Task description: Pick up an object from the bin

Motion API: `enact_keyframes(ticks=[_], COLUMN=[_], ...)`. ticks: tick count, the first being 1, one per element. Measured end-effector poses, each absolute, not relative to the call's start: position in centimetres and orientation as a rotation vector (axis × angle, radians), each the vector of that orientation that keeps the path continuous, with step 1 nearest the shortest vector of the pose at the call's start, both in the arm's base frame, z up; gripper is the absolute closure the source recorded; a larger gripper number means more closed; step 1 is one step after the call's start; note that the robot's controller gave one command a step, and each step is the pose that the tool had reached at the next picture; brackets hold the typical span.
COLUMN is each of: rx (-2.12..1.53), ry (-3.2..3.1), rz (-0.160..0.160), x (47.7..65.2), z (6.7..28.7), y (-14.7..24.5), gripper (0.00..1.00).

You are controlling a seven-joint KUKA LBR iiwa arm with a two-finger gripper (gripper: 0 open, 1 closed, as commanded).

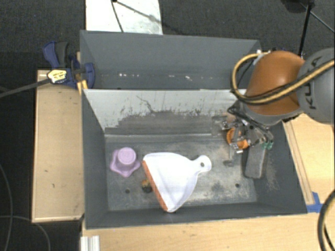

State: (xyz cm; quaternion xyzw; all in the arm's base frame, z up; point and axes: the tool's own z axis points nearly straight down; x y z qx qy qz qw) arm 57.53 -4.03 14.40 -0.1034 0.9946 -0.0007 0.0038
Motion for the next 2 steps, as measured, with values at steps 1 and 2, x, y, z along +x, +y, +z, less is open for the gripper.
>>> enact_keyframes(ticks=[1,2], rx=[-0.347,-0.668], ry=[3.123,3.066], rz=[0.001,-0.001], x=[57.6,57.7], z=[14.7,14.0], y=[-4.8,-2.1], gripper=[0.0,0.0])
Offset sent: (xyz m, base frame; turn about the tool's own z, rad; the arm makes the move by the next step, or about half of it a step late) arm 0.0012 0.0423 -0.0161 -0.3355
